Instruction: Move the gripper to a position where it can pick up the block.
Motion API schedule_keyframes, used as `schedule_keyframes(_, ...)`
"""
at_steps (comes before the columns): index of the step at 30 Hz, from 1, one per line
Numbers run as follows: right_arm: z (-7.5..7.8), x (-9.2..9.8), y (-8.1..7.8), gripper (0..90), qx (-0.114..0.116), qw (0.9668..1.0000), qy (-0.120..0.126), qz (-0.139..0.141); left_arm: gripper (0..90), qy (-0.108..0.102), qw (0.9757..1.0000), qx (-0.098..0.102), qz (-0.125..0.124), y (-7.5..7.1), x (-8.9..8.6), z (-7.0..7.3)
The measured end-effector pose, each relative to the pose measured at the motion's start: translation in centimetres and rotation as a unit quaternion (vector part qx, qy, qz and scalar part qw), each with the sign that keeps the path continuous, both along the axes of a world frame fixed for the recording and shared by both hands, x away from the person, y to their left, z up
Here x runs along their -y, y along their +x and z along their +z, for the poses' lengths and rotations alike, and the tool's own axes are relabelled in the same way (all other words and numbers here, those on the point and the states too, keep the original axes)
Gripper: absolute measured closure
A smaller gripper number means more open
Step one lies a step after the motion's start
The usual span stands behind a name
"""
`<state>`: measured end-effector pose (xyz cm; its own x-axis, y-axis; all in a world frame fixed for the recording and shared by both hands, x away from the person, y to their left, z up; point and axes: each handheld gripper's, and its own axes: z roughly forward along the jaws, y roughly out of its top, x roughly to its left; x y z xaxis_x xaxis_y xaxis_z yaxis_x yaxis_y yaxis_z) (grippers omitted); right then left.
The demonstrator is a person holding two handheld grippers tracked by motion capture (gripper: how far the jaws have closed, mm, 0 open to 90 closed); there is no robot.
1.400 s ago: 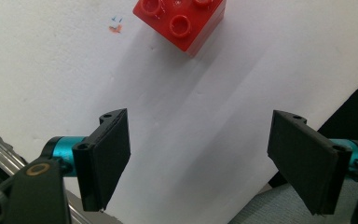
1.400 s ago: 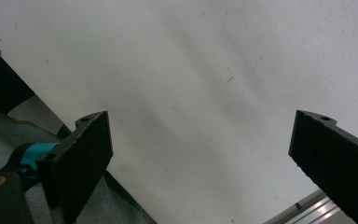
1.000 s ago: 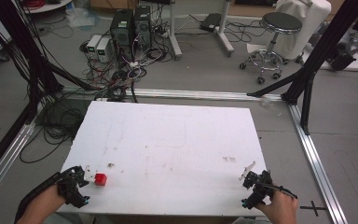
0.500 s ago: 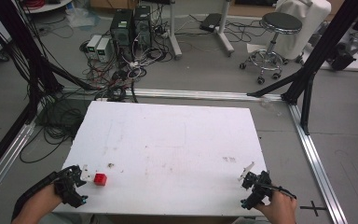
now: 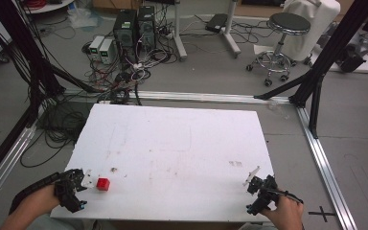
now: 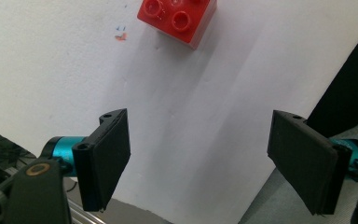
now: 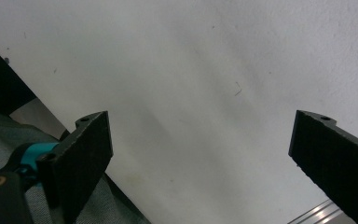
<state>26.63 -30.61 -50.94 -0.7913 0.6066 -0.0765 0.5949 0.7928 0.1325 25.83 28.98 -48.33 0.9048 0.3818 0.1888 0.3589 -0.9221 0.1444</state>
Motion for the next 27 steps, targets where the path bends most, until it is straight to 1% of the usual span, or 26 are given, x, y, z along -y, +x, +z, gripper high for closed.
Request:
schedule_keyframes(1,0.0,0.0,0.0,5.3,0.0,1.0,0.0,0.0,21.5,0.0,1.0,0.0,0.0,0.0,0.0,0.0)
schedule_keyframes(2,0.1,0.0,0.0,5.3,0.001,1.0,0.002,-0.001,21.4,0.0,1.0,-0.007,-0.006,0.2,-0.1,0.1)
schedule_keyframes(3,0.1,0.0,0.0,5.3,0.002,1.0,0.002,-0.001,21.5,0.0,1.0,-0.007,-0.006,0.2,-0.1,0.1)
schedule_keyframes(4,0.1,0.0,0.0,5.3,0.003,1.0,0.002,-0.001,21.5,0.002,0.9998,-0.009,-0.017,0.3,-0.3,0.1)
schedule_keyframes(5,0.1,0.0,0.0,5.3,0.003,1.0,0.003,-0.001,21.5,0.002,0.9998,-0.009,-0.017,0.3,-0.3,0.1)
schedule_keyframes(6,0.1,0.1,0.0,5.3,0.003,1.0,0.002,0.0,21.5,0.007,0.9997,-0.011,-0.021,0.6,-0.4,0.3)
schedule_keyframes(7,0.1,0.1,0.0,5.3,0.003,1.0,0.002,0.0,21.5,0.007,0.9997,-0.011,-0.021,0.6,-0.4,0.3)
schedule_keyframes(8,0.1,0.1,0.0,5.3,0.003,1.0,0.004,-0.001,21.5,0.007,0.9995,-0.007,-0.031,0.8,-0.4,0.4)
schedule_keyframes(9,0.0,0.1,0.0,5.3,0.002,1.0,0.004,-0.001,21.5,0.007,0.9995,-0.007,-0.031,0.8,-0.4,0.4)
schedule_keyframes(10,0.0,0.1,0.0,5.4,0.0,1.0,0.005,-0.002,21.5,0.008,0.9989,-0.01,-0.044,1.1,-0.3,0.4)
schedule_keyframes(11,-0.1,0.1,0.0,5.3,-0.001,1.0,0.003,-0.001,21.4,0.012,0.9982,-0.009,-0.058,1.2,-0.2,0.5)
schedule_keyframes(12,-0.1,0.1,0.0,5.3,-0.001,1.0,0.003,0.0,21.4,0.013,0.9977,-0.008,-0.066,1.3,-0.1,0.5)
schedule_keyframes(14,-0.1,0.1,0.0,5.4,0.0,1.0,0.004,0.0,21.5,0.02,0.9968,-0.014,-0.076,1.6,0.1,0.5)
schedule_keyframes(15,-0.1,0.1,0.0,5.3,0.002,1.0,0.004,0.002,21.5,0.016,0.9964,-0.013,-0.082,1.7,0.2,0.6)
schedule_keyframes(16,-0.1,0.1,0.0,5.3,0.003,1.0,0.005,0.003,21.5,0.02,0.9956,-0.014,-0.091,1.9,0.2,0.7)
schedule_keyframes(17,-0.1,0.1,0.0,5.3,0.003,1.0,0.005,0.003,21.5,0.02,0.9956,-0.014,-0.091,1.9,0.2,0.7)
schedule_keyframes(18,0.0,0.1,0.0,5.3,0.005,0.9999,0.01,0.001,21.5,0.023,0.9944,-0.015,-0.102,2.2,0.4,0.8)
schedule_keyframes(20,0.0,0.1,0.0,5.3,0.006,0.9999,0.009,0.002,21.5,0.024,0.9932,-0.013,-0.113,2.4,0.5,0.9)
schedule_keyframes(21,0.0,0.1,0.0,5.3,0.006,0.9999,0.009,0.002,21.4,0.024,0.9932,-0.013,-0.113,2.4,0.5,0.9)
schedule_keyframes(22,0.0,0.2,0.0,5.3,0.006,0.9999,0.009,0.002,21.5,0.023,0.9909,-0.018,-0.131,2.6,0.6,1.1)
schedule_keyframes(23,0.0,0.2,-0.1,5.3,0.006,0.9999,0.011,0.0,21.5,0.023,0.9909,-0.018,-0.131,2.6,0.6,1.1)
schedule_keyframes(24,0.0,0.2,-0.1,5.3,0.005,0.9999,0.01,0.0,21.4,0.025,0.9894,-0.011,-0.143,2.9,0.6,1.1)
schedule_keyframes(25,0.0,0.2,-0.1,5.3,0.005,0.9999,0.01,0.001,21.5,0.027,0.9889,-0.008,-0.146,3.0,0.6,1.2)
schedule_keyframes(27,0.0,0.2,-0.1,5.3,0.005,0.9999,0.01,0.001,21.5,0.028,0.988,-0.013,-0.151,3.3,0.6,1.2)
